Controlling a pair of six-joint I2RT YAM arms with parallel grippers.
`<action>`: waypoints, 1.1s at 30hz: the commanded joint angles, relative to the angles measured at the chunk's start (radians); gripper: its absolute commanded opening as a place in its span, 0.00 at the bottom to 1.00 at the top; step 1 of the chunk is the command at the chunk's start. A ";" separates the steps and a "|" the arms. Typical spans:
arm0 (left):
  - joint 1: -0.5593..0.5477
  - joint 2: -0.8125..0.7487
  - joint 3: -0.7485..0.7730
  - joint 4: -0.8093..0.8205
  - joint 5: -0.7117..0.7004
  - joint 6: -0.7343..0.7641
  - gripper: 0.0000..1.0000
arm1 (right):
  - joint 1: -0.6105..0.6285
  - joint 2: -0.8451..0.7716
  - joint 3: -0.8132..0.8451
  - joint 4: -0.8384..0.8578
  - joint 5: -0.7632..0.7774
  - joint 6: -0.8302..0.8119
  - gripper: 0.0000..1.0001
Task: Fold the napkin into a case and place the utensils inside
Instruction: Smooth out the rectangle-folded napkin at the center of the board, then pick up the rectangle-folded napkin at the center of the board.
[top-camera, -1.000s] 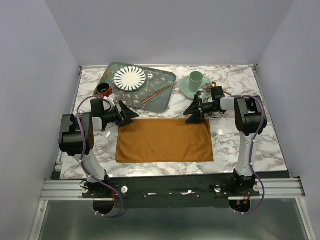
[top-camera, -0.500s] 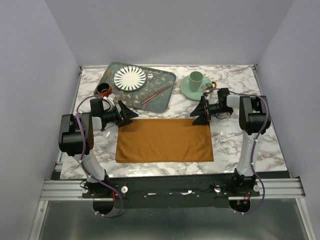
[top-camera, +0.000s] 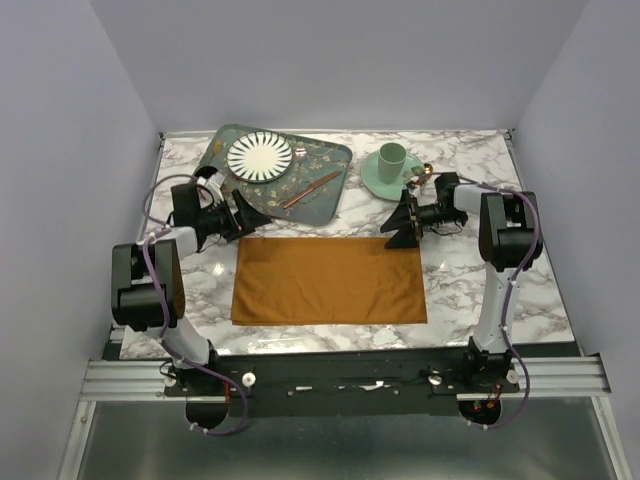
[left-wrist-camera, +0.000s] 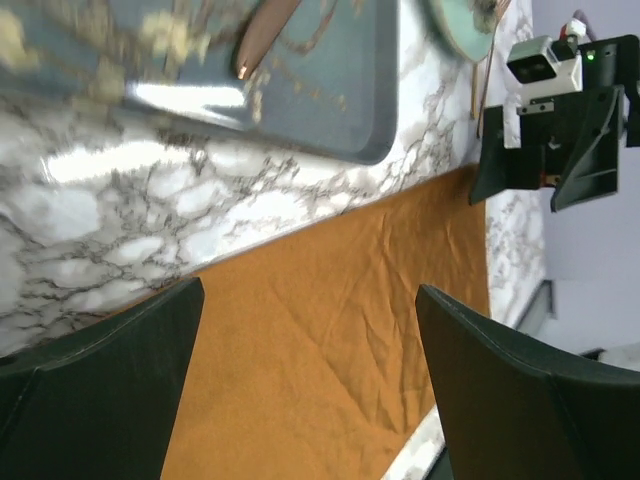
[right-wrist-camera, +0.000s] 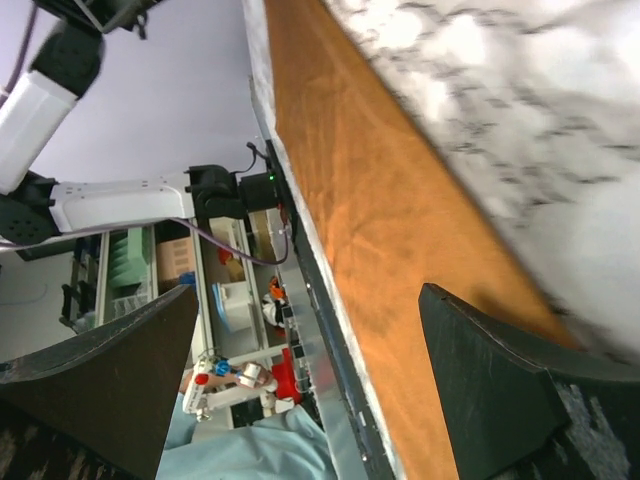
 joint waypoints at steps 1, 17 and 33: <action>0.009 -0.247 0.128 -0.422 -0.193 0.333 0.99 | 0.040 -0.167 0.011 -0.062 -0.012 -0.023 1.00; -0.012 -0.219 0.139 -0.950 -0.689 0.513 0.56 | 0.043 -0.515 -0.266 -0.061 0.486 0.067 0.93; -0.121 -0.073 0.171 -0.971 -0.682 0.467 0.58 | 0.043 -0.457 -0.286 -0.067 0.689 0.081 0.84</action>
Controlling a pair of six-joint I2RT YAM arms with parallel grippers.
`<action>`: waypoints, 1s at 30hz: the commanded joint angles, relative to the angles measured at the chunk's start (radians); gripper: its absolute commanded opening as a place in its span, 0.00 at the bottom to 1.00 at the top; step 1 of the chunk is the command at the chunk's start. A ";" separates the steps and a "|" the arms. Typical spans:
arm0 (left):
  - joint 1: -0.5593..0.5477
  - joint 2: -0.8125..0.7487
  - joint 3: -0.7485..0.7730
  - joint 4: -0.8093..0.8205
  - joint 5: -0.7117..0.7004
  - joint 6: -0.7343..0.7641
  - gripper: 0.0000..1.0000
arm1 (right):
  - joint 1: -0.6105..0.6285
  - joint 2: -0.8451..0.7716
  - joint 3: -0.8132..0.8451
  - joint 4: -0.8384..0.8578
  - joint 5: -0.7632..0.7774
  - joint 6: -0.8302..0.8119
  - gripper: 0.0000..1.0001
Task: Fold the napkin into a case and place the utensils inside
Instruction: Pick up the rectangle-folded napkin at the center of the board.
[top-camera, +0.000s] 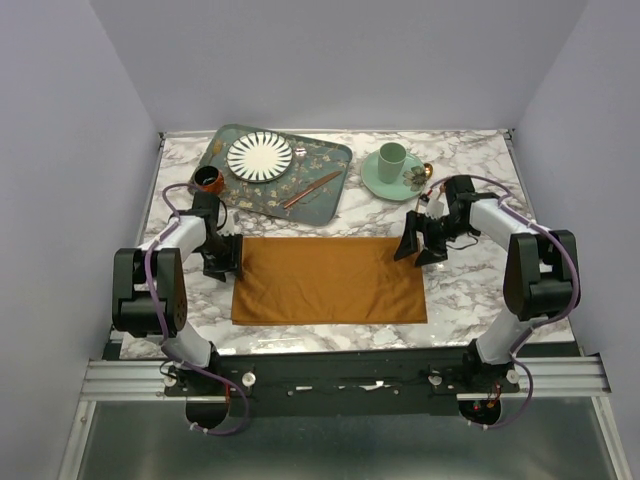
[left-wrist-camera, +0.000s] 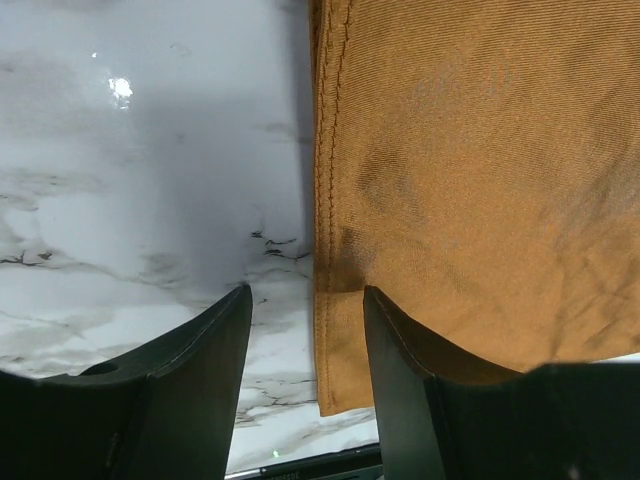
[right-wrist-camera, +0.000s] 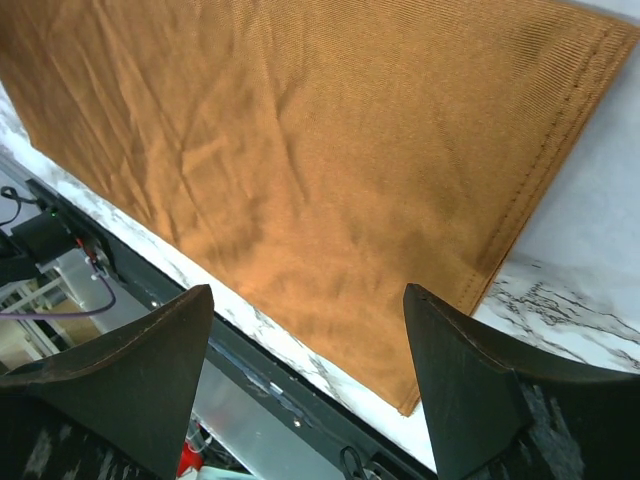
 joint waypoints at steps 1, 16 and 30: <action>-0.007 0.036 0.027 -0.017 0.022 -0.010 0.57 | -0.002 0.034 0.011 -0.011 0.049 0.005 0.84; -0.121 0.133 0.108 0.032 -0.105 -0.056 0.19 | -0.005 0.048 0.037 -0.028 0.079 -0.002 0.84; -0.104 -0.012 0.192 -0.097 0.072 0.033 0.00 | -0.006 0.017 -0.004 -0.041 0.052 -0.006 0.83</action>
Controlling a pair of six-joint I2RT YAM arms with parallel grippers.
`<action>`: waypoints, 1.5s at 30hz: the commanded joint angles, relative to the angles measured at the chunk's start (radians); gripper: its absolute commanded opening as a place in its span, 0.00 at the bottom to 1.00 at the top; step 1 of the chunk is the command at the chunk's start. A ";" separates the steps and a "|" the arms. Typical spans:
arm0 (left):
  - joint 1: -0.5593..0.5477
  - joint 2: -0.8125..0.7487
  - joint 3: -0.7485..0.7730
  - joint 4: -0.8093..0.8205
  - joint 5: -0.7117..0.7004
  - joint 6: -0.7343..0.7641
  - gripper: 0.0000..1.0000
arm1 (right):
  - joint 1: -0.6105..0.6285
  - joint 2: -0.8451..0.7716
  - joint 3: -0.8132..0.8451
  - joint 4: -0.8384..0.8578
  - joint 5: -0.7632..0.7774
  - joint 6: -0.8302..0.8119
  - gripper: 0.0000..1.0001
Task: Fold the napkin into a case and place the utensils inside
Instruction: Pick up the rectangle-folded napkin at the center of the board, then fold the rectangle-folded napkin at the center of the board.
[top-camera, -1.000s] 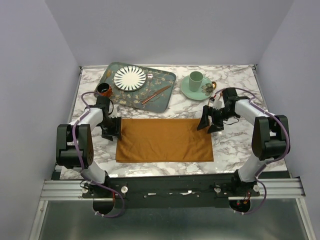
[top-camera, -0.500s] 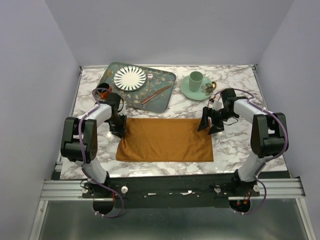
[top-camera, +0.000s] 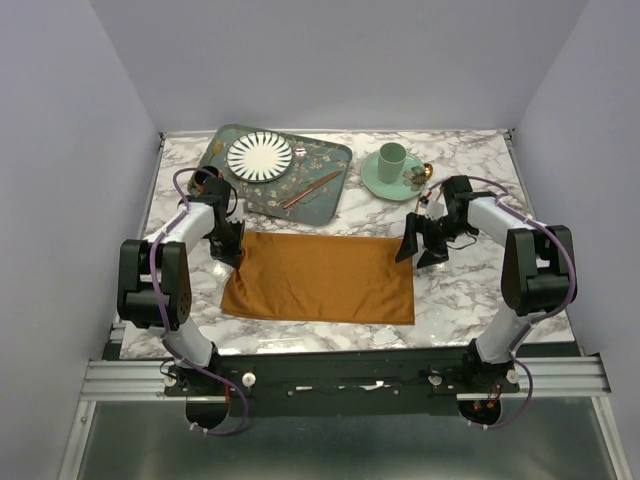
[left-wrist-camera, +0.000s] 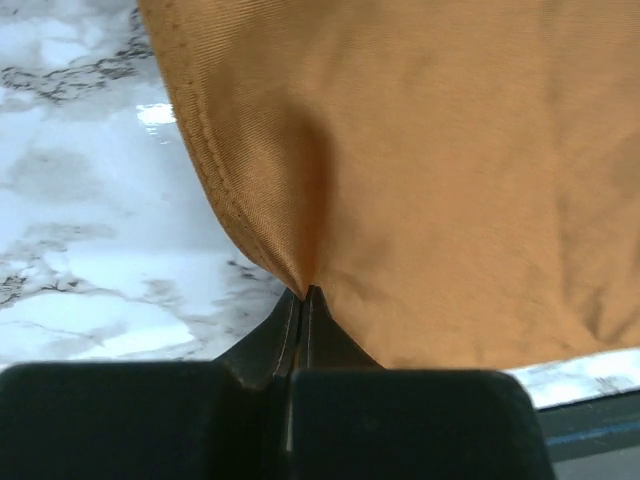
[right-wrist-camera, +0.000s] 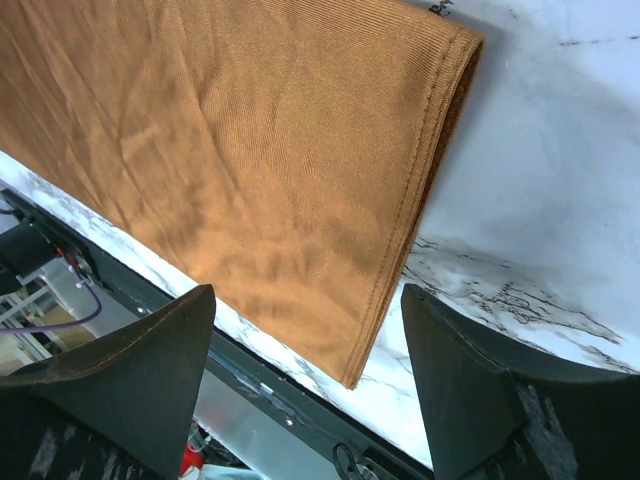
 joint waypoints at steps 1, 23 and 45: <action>-0.039 -0.092 0.061 -0.057 0.136 0.027 0.00 | -0.004 -0.022 -0.025 -0.023 0.001 -0.006 0.83; -0.496 0.130 0.252 0.279 0.538 -0.397 0.00 | -0.010 -0.014 0.004 -0.077 -0.025 -0.026 0.79; -0.510 0.006 0.188 0.368 0.538 -0.304 0.88 | -0.038 0.020 0.115 -0.105 -0.028 -0.124 0.77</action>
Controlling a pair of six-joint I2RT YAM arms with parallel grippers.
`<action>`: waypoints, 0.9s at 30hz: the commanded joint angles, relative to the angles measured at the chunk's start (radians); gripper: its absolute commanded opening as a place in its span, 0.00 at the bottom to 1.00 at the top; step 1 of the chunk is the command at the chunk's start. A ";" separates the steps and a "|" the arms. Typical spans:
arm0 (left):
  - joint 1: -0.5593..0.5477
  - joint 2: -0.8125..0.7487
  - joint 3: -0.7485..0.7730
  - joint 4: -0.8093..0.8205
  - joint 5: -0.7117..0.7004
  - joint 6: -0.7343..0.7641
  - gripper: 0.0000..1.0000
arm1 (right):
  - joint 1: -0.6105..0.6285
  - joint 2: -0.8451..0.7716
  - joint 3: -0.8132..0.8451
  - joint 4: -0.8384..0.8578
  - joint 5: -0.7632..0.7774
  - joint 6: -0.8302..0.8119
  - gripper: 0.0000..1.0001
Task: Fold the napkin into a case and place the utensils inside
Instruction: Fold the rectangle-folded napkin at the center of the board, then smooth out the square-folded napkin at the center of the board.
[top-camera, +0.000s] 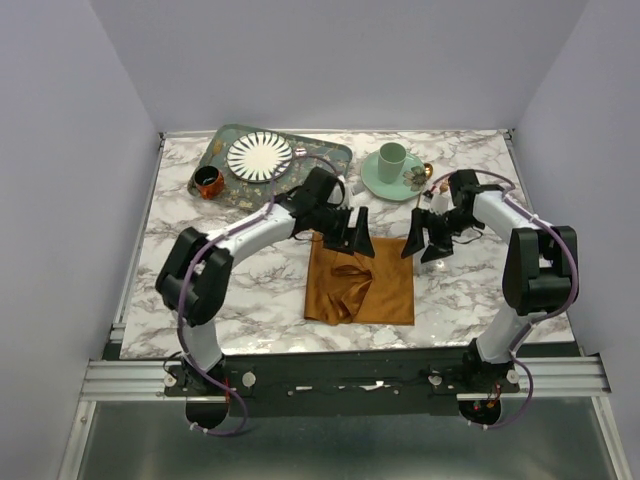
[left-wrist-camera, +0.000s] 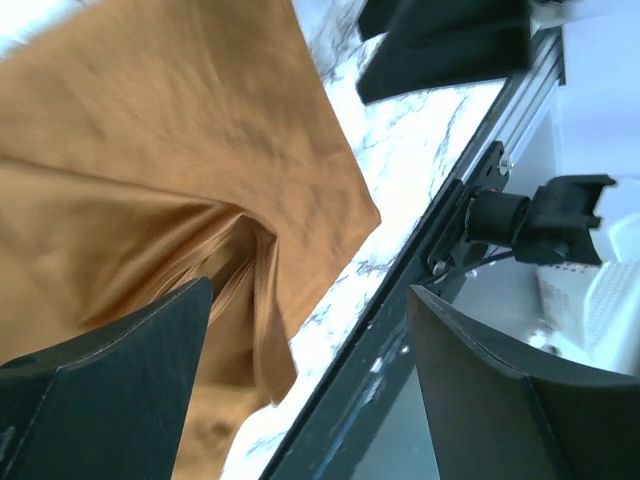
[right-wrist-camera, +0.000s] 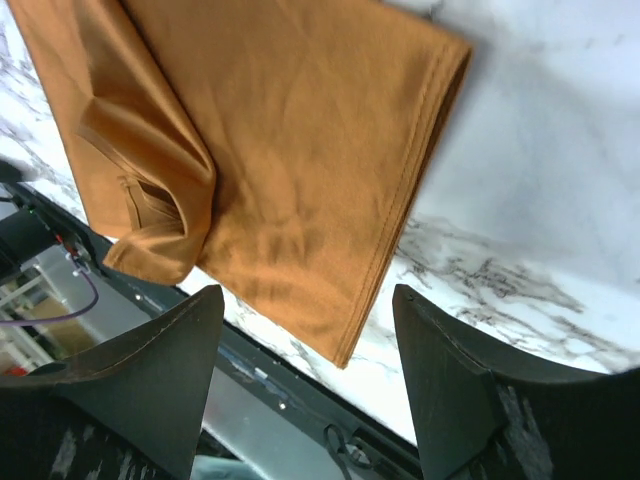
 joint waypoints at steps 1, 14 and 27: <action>0.106 -0.186 -0.085 -0.080 0.006 0.180 0.83 | -0.008 0.026 0.082 -0.015 -0.026 -0.067 0.76; 0.310 -0.376 -0.366 -0.017 0.009 0.199 0.66 | 0.235 -0.006 0.172 0.055 0.070 -0.123 0.72; 0.592 -0.494 -0.455 -0.008 0.034 0.157 0.69 | 0.675 0.075 0.242 0.197 0.492 -0.234 0.74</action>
